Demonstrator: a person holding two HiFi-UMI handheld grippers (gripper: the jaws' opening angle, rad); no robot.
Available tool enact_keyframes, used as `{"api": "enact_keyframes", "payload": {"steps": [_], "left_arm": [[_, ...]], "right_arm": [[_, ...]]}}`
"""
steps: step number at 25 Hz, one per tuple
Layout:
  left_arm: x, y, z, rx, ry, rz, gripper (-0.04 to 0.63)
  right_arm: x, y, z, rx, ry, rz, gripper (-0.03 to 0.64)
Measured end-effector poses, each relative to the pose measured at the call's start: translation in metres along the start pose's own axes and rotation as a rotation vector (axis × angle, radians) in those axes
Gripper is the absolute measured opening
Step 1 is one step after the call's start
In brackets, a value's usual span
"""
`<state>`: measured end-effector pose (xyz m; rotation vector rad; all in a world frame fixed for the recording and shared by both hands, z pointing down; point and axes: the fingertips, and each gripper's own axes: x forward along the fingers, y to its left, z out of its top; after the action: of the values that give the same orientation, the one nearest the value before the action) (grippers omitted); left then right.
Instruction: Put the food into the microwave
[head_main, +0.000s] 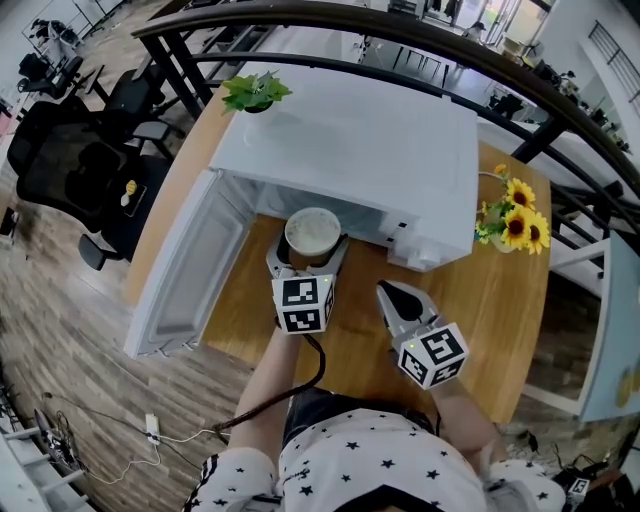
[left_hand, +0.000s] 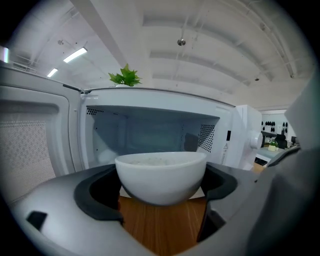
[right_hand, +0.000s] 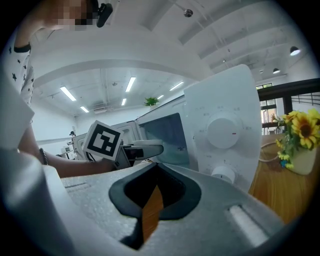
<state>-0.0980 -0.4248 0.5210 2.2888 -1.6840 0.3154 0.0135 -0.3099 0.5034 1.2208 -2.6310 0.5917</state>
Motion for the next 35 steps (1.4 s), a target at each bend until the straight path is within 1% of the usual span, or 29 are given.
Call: {"api": "enact_keyframes", "payload": {"steps": [18,25,29,35], "left_arm": [[0.063,0.006,-0.023,0.039,0.092,-0.01,0.476],[0.077,0.008,-0.028,0.037,0.109,-0.011,0.476],[0.084,0.008,-0.026,0.044,0.106,-0.011,0.476],[0.092,0.014,-0.02,0.064,0.109,0.018,0.476]], "right_arm": [[0.007,-0.015,-0.015,0.04,0.029,-0.03,0.006],[0.007,-0.019,-0.018,0.047,0.034,-0.037,0.006],[0.006,-0.022,-0.017,0.048,0.033,-0.04,0.006],[0.006,-0.024,-0.017,0.05,0.033,-0.043,0.006]]}}
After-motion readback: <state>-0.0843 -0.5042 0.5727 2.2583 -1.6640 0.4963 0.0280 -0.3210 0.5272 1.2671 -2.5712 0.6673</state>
